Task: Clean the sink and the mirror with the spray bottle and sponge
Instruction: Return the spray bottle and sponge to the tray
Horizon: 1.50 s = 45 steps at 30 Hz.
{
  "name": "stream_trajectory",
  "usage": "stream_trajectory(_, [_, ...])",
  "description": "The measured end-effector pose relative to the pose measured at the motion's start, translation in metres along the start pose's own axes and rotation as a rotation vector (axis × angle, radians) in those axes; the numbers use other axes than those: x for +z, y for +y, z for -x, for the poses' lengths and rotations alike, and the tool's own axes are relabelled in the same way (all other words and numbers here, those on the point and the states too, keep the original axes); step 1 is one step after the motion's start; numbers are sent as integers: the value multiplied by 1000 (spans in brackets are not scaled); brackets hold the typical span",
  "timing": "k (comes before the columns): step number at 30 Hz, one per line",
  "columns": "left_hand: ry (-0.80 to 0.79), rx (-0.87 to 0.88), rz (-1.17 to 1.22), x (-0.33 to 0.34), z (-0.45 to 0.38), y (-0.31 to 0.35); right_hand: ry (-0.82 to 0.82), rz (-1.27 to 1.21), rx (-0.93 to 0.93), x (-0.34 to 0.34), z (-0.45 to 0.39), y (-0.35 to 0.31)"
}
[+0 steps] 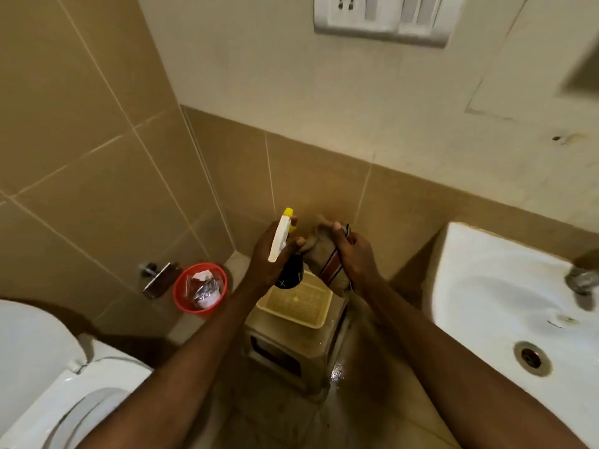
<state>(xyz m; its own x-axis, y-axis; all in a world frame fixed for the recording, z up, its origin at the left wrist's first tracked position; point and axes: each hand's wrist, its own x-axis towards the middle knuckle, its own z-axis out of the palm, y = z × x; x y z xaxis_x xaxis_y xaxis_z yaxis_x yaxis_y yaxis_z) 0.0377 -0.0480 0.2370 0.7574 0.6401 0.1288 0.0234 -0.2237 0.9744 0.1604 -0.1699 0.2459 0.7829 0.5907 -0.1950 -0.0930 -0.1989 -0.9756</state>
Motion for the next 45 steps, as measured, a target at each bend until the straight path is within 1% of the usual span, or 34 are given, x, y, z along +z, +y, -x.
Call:
stream_trajectory(2, [12, -23, 0, 4, -3, -42, -5, -2, 70, 12, -17, 36])
stream_trajectory(5, [23, -48, 3, 10, -5, -106, -9, -5, 121, 29, -43, 97])
stream_trajectory(6, [5, -61, -7, 10, -7, -117, -10, 11, 136, 33, -47, 104])
stream_trajectory(7, [-34, -89, 11, 12, -9, -148, -12, 26, 153, 40, -61, 132])
stream_trajectory(8, [-30, -104, 27, 14, -12, -168, -2, 46, 162, 44, -70, 150])
stream_trajectory(11, [-2, -107, 3, 13, -14, -187, 3, 103, 227, 41, -80, 163])
stream_trajectory(15, [-45, -83, -5, 17, -23, -244, 10, 189, 271, 47, -106, 209])
stream_trajectory(18, [-88, -69, -31, 16, -25, -263, -20, 260, 302, 51, -112, 226])
stream_trajectory(21, [-109, -70, -52, 14, -26, -275, -60, 263, 309, 55, -117, 245])
stream_trajectory(26, [-149, -47, -22, 13, -29, -293, -95, 450, 208, 64, -112, 252])
stream_trajectory(29, [-173, 7, -39, 16, -29, -296, -99, 474, 155, 66, -115, 260])
stream_trajectory(31, [-176, 0, -56, 15, -31, -296, -105, 474, 174, 70, -117, 260])
stream_trajectory(33, [-183, -6, -70, 14, -35, -298, -141, 453, 256, 73, -120, 261])
stream_trajectory(34, [-189, -2, -80, 14, -38, -300, -177, 413, 331, 73, -121, 260])
stream_trajectory(37, [-214, 14, -104, 10, -43, -310, -378, 139, 570, 65, -116, 258])
stream_trajectory(39, [-201, -9, -89, 7, -45, -314, -455, -41, 613, 60, -114, 261])
stream_trajectory(40, [-193, -15, -89, 6, -45, -315, -461, -59, 576, 59, -115, 263])
stream_trajectory(41, [-187, -12, -92, 6, -45, -316, -455, 37, 488, 58, -117, 264])
stream_trajectory(43, [-180, -14, -91, 6, -45, -313, -393, 487, 245, 61, -124, 264])
stream_trajectory(44, [-173, -12, -92, 7, -46, -311, -318, 716, 122, 62, -126, 266])
stream_trajectory(45, [-169, -11, -95, 7, -46, -309, -227, 879, 39, 64, -126, 267])
